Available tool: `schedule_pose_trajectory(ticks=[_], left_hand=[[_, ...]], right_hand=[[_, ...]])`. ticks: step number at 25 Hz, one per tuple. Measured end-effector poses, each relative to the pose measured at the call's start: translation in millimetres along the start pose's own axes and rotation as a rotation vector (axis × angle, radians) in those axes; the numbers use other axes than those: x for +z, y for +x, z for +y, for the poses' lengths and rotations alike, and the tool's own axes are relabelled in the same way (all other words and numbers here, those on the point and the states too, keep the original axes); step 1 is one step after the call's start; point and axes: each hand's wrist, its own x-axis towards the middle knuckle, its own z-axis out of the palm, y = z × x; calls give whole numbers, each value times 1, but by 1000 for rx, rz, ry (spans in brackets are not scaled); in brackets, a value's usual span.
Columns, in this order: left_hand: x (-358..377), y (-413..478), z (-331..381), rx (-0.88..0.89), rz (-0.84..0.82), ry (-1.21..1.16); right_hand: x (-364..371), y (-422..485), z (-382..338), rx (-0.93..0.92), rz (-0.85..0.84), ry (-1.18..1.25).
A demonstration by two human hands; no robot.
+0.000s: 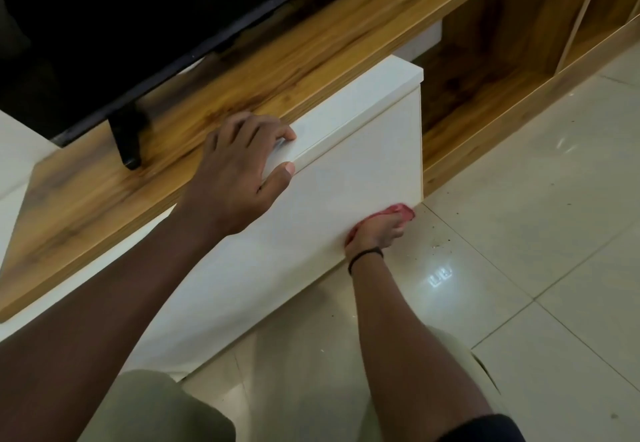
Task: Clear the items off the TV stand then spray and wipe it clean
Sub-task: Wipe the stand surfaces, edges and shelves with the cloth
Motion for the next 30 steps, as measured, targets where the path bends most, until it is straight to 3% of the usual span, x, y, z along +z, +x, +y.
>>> schedule_pose_trajectory(ticks=[3, 6, 7, 9, 11, 15, 16, 17, 21, 23, 26, 28, 30], left_hand=[[0, 1, -1, -5, -15, 12], [-1, 0, 0, -15, -30, 29], [-2, 0, 1, -18, -29, 26], [-3, -1, 1, -22, -25, 4], [-2, -2, 1, -26, -27, -18], [-2, 0, -1, -24, -29, -30], [-3, -1, -1, -18, -25, -32], [-3, -1, 0, -10, -21, -30], [-2, 0, -2, 9, -14, -26], [-3, 1, -2, 14, -20, -15], [-3, 1, -1, 7, -29, -20], [-2, 0, 0, 6, -14, -23], [-1, -1, 0, 4, -2, -27]], right_hand=[[19, -63, 25, -338, -68, -206], [53, -113, 8, -847, -91, -195], [59, -112, -7, -933, -100, -195], [62, -82, -46, -935, -70, -187], [49, -34, -66, -773, -13, -137], [7, -3, -27, -148, -7, 5], [7, -10, -17, -105, -33, -7], [11, -20, -14, -181, -42, -75], [57, -76, -19, -941, -87, -118], [55, -109, 19, -1196, -200, -180], [13, -106, 90, -1521, -406, -561], [-20, -79, 120, -1465, -426, -716], [-29, -58, 126, -1110, -338, -560]])
